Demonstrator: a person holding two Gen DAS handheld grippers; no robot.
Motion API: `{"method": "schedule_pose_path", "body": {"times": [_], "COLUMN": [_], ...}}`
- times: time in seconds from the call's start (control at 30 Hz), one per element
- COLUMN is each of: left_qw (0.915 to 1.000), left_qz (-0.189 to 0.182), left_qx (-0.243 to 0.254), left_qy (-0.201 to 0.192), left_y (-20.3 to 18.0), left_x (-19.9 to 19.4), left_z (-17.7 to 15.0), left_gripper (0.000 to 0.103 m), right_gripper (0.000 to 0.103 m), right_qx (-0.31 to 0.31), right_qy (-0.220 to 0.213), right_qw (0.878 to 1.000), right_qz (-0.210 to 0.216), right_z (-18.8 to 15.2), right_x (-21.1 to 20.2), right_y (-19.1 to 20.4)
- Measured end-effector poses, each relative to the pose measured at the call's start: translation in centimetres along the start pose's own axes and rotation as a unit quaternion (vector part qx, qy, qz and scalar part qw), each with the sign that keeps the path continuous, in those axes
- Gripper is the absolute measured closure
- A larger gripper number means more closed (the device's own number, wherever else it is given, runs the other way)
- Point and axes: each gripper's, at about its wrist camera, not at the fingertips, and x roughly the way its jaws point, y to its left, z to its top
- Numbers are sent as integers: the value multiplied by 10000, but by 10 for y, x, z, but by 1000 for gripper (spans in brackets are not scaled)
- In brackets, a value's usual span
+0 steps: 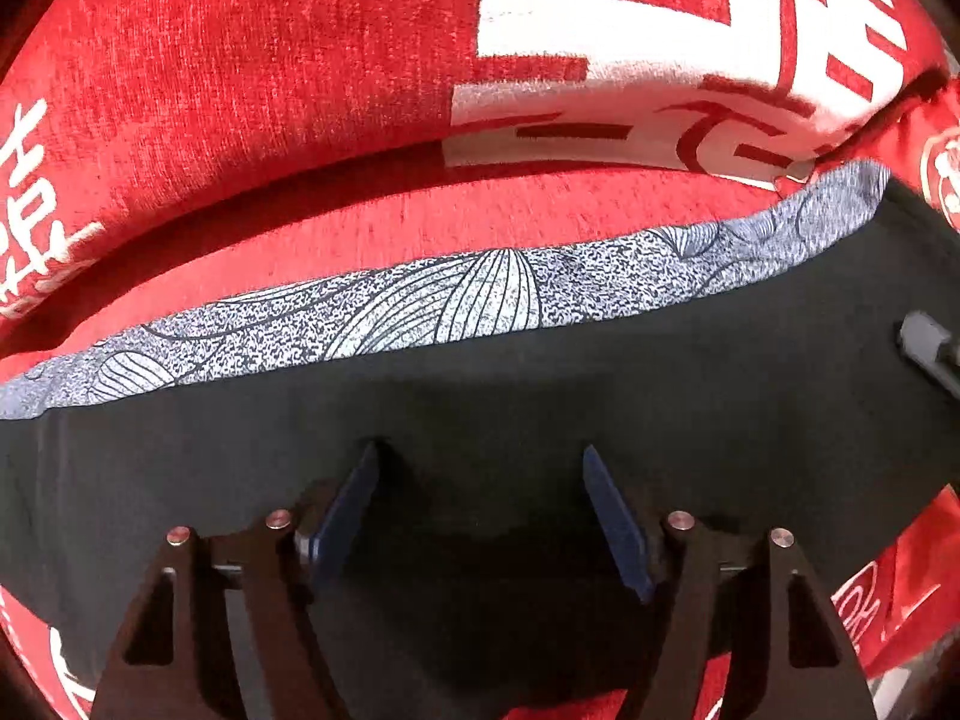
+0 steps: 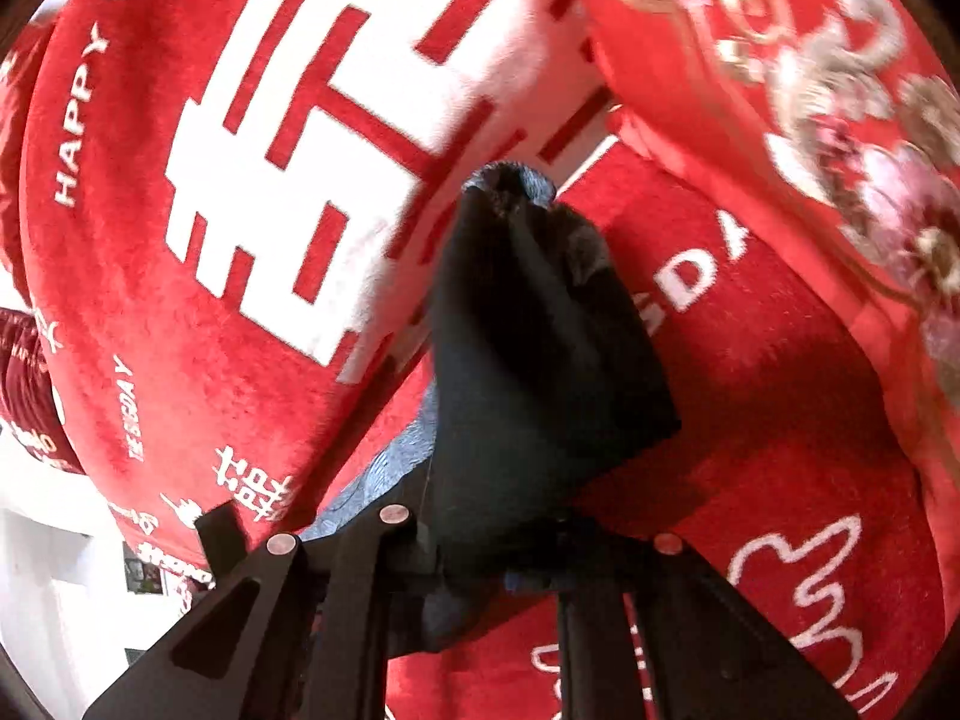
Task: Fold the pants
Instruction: 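Grasp the trousers end with the right gripper and fold it over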
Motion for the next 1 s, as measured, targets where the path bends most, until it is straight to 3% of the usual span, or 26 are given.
{"method": "schedule_pose_path", "body": {"times": [0.2,0.33,0.47,0.5,0.53,0.57,0.67,0.8,0.9,0.93,1.0], "left_qw": [9992,9972,9962,9961,9961,9963,9969,9963,9937,9926,9912], "left_qz": [-386,-702,-830,-835,-826,-790,-640,-333,-31,32,123], "left_qx": [76,-187,-257,-268,-296,-335,-443,-792,-1103,-1187,-1287], "left_qy": [89,194,56,32,0,-43,-84,7,186,239,295], "left_y": [10,35,73,82,98,113,159,234,290,304,324], "left_x": [-11,-33,-65,-70,-79,-87,-104,-118,-120,-120,-119], "left_z": [-3,-4,-15,-18,-23,-27,-43,-73,-99,-106,-117], "left_gripper": [32,32,32,29,18,15,15,15,15,15,15], "right_gripper": [90,90,90,90,90,90,90,88,83,79,77], "right_qx": [-635,-1293,-2078,-2241,-2409,-2600,-3107,-3888,-4391,-4551,-5007], "right_qy": [-53,-97,-84,-69,-54,-33,94,377,765,921,1075], "right_qw": [9978,9912,9769,9730,9687,9633,9463,9114,8774,8630,8162], "right_qz": [-163,-275,-492,-545,-599,-667,-885,-1293,-1773,-1988,-2674], "right_z": [-6,-16,-39,-46,-54,-64,-96,-158,-213,-230,-267], "right_x": [-4,-7,1,5,9,16,42,93,147,167,203], "right_y": [40,83,138,149,160,174,208,245,252,251,246]}}
